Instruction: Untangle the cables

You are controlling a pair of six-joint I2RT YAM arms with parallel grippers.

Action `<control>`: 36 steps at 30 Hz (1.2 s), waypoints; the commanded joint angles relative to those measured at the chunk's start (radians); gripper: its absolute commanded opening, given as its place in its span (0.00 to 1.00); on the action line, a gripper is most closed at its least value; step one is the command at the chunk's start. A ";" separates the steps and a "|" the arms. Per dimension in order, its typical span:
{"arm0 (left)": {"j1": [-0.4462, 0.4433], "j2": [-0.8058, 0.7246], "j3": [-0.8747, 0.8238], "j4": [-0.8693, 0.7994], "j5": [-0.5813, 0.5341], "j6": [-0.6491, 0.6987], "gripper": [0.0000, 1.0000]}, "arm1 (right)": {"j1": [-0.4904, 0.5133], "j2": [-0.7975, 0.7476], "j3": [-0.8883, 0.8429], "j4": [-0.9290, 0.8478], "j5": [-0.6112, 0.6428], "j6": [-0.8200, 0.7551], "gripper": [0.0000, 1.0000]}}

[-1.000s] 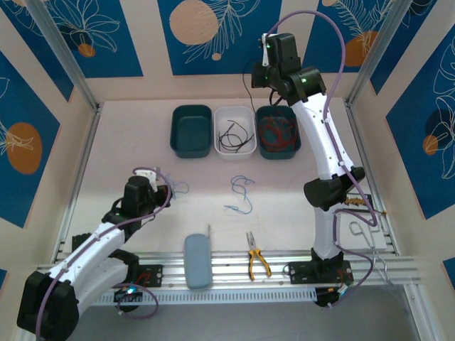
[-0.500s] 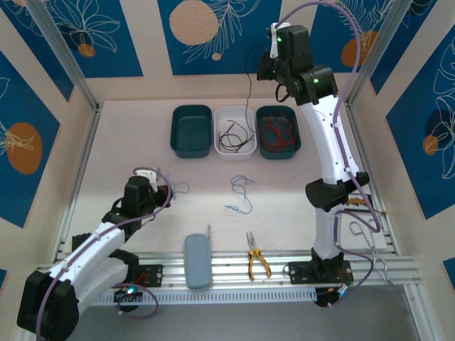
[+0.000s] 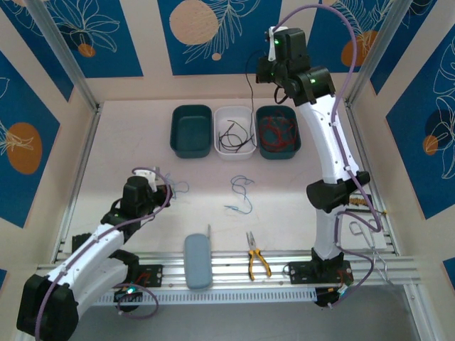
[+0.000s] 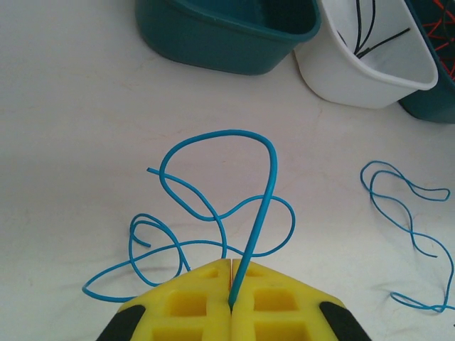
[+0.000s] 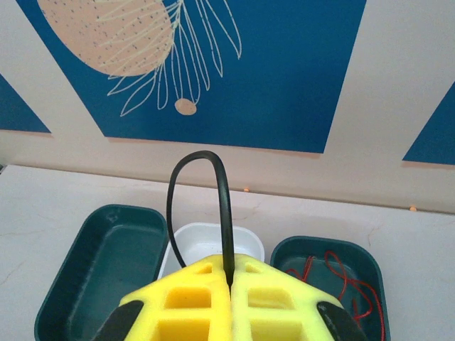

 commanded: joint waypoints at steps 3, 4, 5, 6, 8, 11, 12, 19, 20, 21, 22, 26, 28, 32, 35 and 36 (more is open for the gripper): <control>0.008 -0.025 -0.015 -0.010 0.016 -0.002 0.03 | -0.001 0.055 0.000 0.032 0.010 0.026 0.00; 0.008 -0.026 -0.014 -0.010 0.015 -0.002 0.03 | -0.003 0.065 0.004 0.033 0.011 0.030 0.00; 0.007 -0.027 -0.015 -0.010 0.015 -0.002 0.03 | -0.004 0.072 0.008 0.033 0.011 0.033 0.00; 0.007 -0.026 -0.014 -0.010 0.015 -0.003 0.03 | -0.007 0.081 0.014 0.032 0.010 0.035 0.00; 0.008 -0.024 -0.014 -0.010 0.015 -0.002 0.03 | -0.014 0.096 0.022 0.032 0.009 0.040 0.00; 0.008 -0.024 -0.013 -0.005 0.017 -0.002 0.03 | -0.027 0.117 0.030 0.031 -0.003 0.050 0.00; 0.008 -0.025 -0.012 -0.005 0.016 -0.002 0.03 | -0.032 0.124 0.032 0.032 -0.013 0.056 0.00; 0.008 -0.010 -0.006 0.002 0.020 -0.003 0.03 | -0.037 0.173 0.150 0.045 -0.091 0.030 0.00; 0.008 -0.006 -0.004 0.004 0.022 0.000 0.03 | -0.035 0.186 0.208 0.029 -0.077 0.018 0.00; 0.007 -0.001 -0.003 0.008 0.025 0.000 0.03 | -0.032 0.190 0.259 0.015 -0.060 0.003 0.00; 0.008 0.003 -0.005 0.014 0.027 -0.001 0.03 | -0.031 0.180 0.280 0.012 -0.052 -0.009 0.00; 0.007 0.017 -0.020 0.050 0.028 -0.012 0.03 | -0.030 0.044 0.118 0.090 -0.045 -0.031 0.00; 0.008 0.026 -0.020 0.056 0.031 -0.014 0.03 | -0.029 -0.027 0.006 0.151 -0.061 -0.034 0.00; 0.007 0.036 -0.014 0.054 0.042 -0.010 0.03 | -0.018 -0.064 -0.016 0.158 -0.078 -0.035 0.00; 0.008 0.032 -0.017 0.056 0.045 -0.015 0.03 | 0.007 -0.060 0.019 0.146 -0.071 -0.060 0.00; 0.007 0.029 -0.019 0.058 0.045 -0.017 0.03 | 0.017 -0.057 0.026 0.147 -0.065 -0.070 0.00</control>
